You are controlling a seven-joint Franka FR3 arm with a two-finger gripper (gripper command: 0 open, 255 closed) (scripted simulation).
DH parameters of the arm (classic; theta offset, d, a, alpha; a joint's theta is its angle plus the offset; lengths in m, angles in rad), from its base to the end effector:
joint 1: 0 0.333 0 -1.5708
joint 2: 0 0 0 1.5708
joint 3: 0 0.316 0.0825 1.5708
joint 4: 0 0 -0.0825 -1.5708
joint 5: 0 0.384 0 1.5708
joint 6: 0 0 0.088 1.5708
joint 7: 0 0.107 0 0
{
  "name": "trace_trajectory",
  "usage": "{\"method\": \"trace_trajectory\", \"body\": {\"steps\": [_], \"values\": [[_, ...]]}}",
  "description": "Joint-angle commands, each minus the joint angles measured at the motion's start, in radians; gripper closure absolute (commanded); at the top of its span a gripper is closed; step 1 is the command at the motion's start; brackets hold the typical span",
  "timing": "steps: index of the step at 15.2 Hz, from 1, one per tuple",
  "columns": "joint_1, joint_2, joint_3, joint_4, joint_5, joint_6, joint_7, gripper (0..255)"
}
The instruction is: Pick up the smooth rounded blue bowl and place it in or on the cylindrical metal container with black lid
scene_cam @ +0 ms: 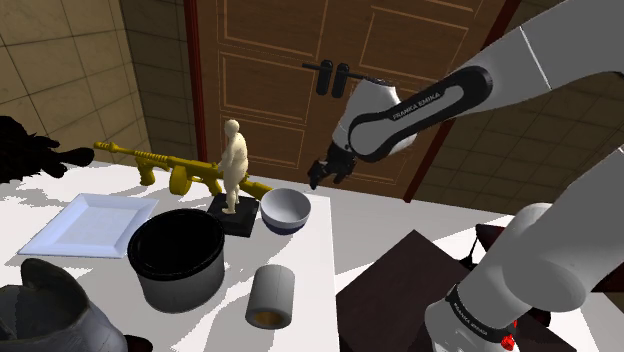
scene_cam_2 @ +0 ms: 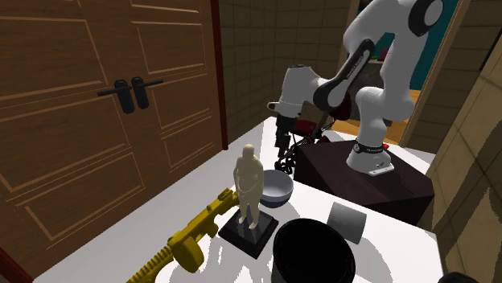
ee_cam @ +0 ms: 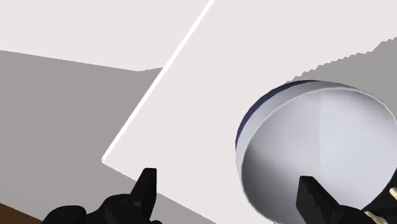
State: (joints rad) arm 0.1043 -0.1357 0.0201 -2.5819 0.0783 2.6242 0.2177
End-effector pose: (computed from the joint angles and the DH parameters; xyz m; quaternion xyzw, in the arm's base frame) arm 0.4506 0.0544 0.3255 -0.9927 0.0785 -0.0840 0.0358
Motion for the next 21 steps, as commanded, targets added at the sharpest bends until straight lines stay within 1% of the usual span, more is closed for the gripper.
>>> {"method": "trace_trajectory", "body": {"steps": [1,4,12,20,21], "values": [[0.012,0.084,0.009,0.018,0.017,0.069,0.004,0],[0.025,0.208,0.021,0.058,0.044,0.157,0.003,0],[0.026,0.340,0.031,0.088,0.060,0.260,-0.008,0],[0.025,0.340,0.032,0.088,0.060,0.260,-0.008,0],[0.025,0.340,0.032,0.088,0.060,0.260,-0.008,255]]}}
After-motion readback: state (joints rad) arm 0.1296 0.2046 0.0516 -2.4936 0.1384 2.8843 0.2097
